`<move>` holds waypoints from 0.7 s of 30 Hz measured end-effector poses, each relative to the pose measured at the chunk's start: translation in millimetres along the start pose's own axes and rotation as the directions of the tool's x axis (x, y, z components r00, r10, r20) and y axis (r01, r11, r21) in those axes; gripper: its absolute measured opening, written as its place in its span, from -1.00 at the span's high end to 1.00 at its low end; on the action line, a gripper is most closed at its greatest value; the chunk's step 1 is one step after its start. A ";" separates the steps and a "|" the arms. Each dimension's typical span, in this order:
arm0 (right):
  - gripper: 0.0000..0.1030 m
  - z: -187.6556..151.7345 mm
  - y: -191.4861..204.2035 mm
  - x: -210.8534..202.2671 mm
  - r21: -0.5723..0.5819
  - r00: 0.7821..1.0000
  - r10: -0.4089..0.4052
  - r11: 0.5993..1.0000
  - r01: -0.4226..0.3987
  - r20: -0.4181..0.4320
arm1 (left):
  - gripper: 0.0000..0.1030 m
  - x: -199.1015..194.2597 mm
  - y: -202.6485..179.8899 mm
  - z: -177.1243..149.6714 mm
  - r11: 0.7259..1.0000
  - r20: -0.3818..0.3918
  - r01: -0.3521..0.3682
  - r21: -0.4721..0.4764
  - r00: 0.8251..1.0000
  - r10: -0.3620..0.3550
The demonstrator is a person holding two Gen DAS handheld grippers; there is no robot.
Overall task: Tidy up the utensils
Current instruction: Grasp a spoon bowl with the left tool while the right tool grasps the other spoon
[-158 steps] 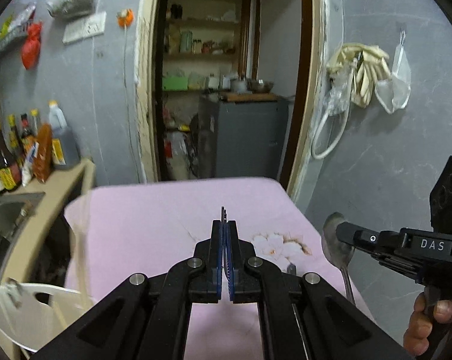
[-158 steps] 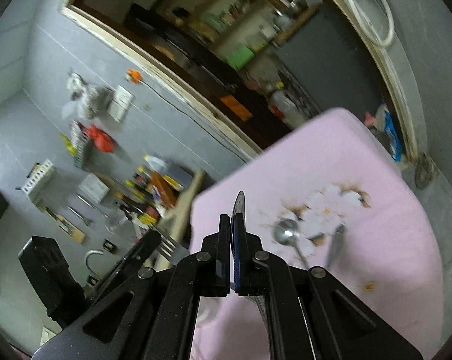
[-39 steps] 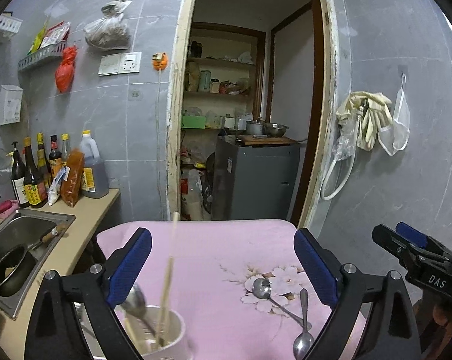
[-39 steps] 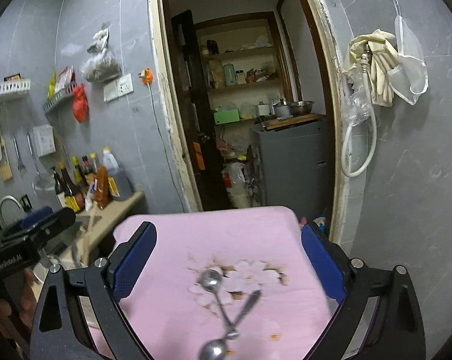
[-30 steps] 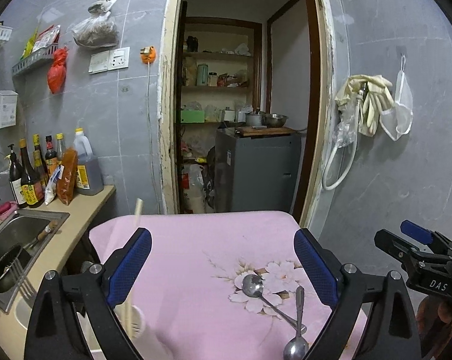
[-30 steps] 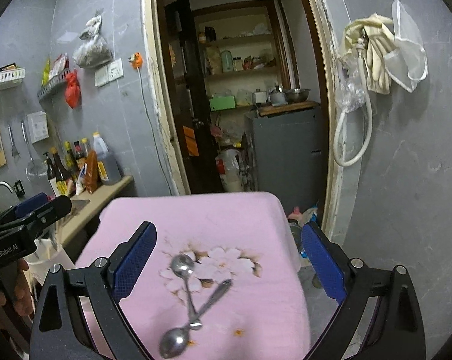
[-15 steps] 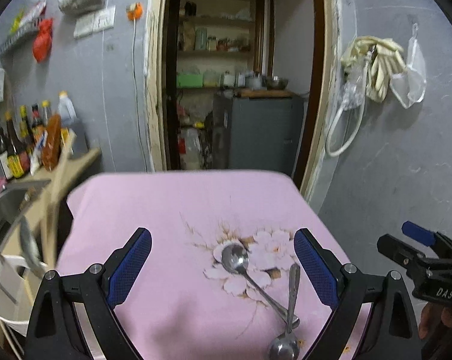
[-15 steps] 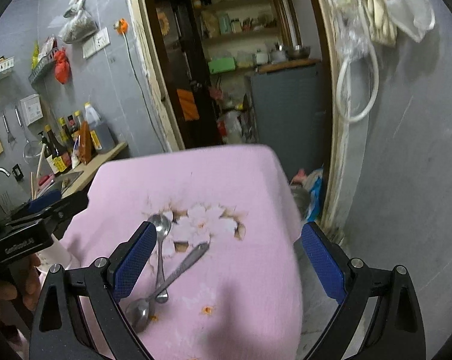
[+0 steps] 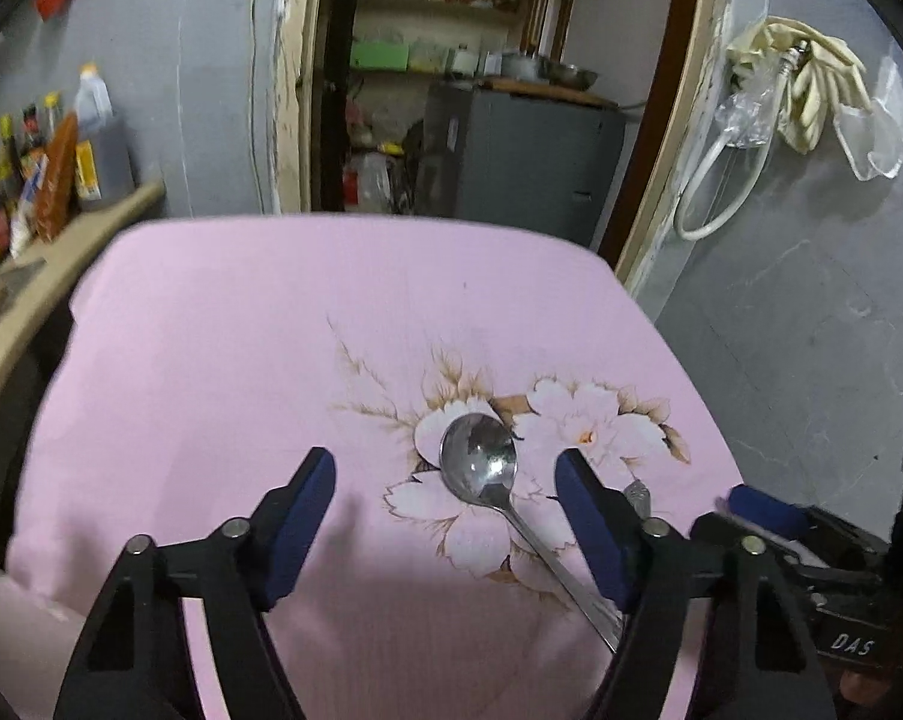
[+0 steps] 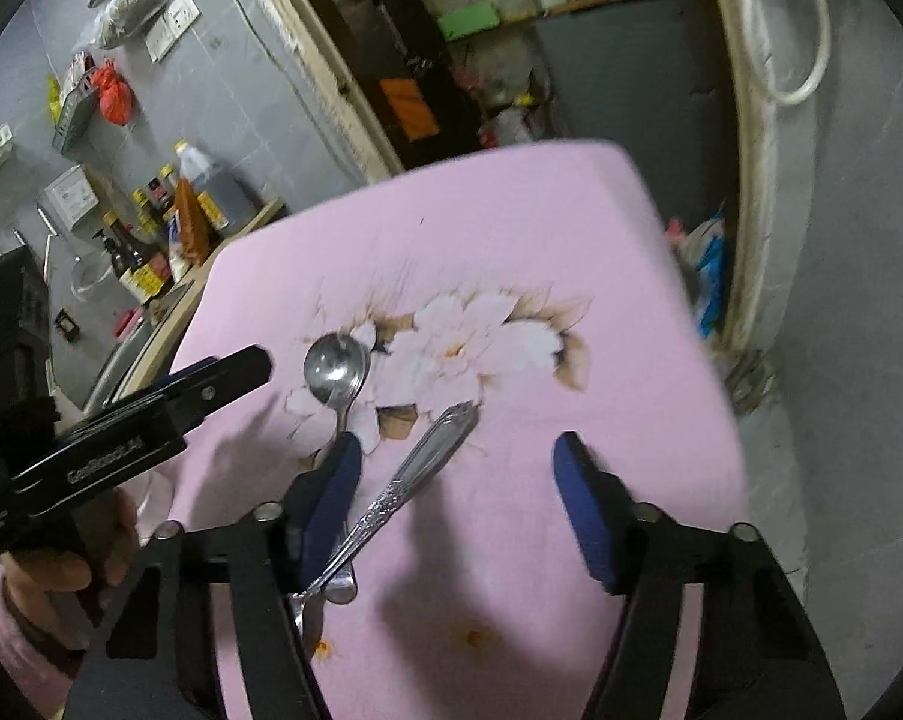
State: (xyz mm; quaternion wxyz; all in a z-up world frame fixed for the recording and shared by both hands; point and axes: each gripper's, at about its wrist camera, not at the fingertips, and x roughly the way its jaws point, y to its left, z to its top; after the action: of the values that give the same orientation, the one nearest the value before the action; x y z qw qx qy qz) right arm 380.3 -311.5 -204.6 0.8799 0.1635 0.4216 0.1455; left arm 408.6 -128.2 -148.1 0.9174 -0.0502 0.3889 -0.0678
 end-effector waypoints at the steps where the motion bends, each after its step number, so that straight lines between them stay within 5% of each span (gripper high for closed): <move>1: 0.00 0.3 -1.1 6.7 0.009 1.000 0.017 1.000 -0.017 -0.021 | -0.27 7.4 2.9 0.4 1.000 -0.018 0.016 -0.012 1.000 -0.016; 5: 0.19 0.8 -1.7 24.3 0.025 0.997 0.043 0.999 -0.042 -0.065 | -0.04 28.6 10.1 3.1 0.997 -0.064 0.068 -0.044 0.995 -0.071; 13: 0.26 15.2 0.9 40.8 -0.055 0.990 0.070 0.995 -0.078 -0.126 | 0.46 60.7 15.9 7.2 0.986 -0.127 0.142 -0.086 0.980 -0.152; 21: 0.72 22.5 7.9 53.0 -0.105 0.967 0.146 0.980 -0.171 -0.208 | 0.68 71.7 13.3 6.2 0.983 -0.151 0.164 -0.085 0.973 -0.175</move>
State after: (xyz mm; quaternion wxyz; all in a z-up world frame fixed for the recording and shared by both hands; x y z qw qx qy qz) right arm 429.1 -287.2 -224.9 0.8271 0.1273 0.4835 0.2566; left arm 463.5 -126.6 -196.4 0.8722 -0.1107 0.4568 -0.1357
